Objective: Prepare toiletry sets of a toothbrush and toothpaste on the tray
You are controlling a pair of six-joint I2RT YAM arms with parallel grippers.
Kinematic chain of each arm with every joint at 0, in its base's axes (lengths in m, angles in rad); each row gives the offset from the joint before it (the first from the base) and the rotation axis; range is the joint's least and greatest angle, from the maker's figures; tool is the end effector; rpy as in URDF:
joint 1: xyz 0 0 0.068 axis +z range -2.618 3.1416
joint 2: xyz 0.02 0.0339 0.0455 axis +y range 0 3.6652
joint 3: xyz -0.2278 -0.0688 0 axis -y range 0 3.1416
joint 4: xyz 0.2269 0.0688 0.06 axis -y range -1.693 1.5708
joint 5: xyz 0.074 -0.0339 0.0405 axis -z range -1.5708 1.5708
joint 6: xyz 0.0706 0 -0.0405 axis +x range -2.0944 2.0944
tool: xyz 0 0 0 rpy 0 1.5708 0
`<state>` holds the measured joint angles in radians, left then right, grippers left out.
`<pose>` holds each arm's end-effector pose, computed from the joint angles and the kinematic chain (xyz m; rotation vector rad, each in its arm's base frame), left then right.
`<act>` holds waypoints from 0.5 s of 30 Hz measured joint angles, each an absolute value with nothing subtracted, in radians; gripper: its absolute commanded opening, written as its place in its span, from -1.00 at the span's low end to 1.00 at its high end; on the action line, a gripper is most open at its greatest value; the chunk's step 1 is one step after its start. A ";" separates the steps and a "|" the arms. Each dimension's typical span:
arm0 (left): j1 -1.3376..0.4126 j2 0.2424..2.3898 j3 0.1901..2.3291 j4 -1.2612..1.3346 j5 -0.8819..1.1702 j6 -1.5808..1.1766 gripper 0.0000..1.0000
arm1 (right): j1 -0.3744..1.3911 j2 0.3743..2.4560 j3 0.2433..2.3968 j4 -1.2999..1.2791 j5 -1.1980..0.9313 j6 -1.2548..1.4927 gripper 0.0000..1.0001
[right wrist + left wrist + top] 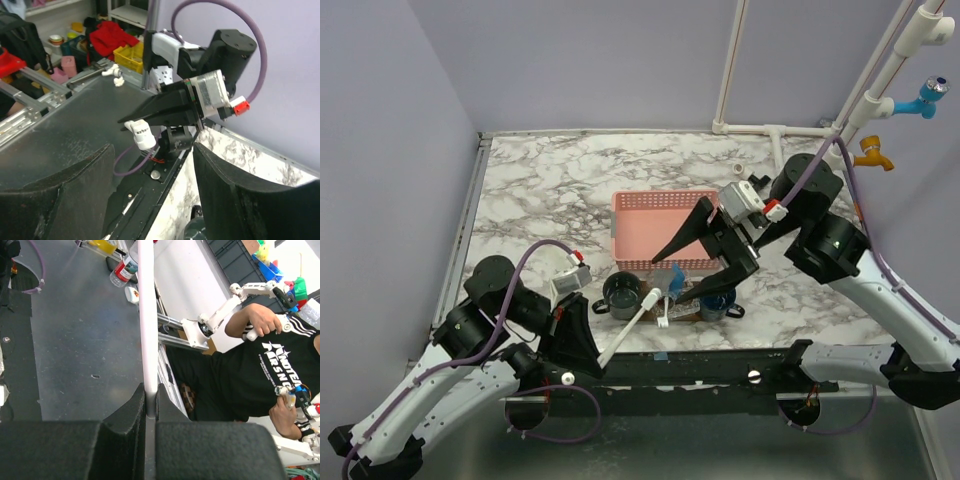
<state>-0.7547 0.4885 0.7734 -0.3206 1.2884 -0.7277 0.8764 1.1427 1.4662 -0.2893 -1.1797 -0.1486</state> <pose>0.0361 -0.1270 0.3384 1.2427 1.6669 -2.0296 0.0921 0.2126 0.4532 -1.5829 0.7696 1.4379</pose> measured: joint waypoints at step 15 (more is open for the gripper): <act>-0.755 0.485 0.749 -0.208 1.332 -0.759 -1.00 | 0.876 1.227 1.314 0.423 -1.367 0.401 0.24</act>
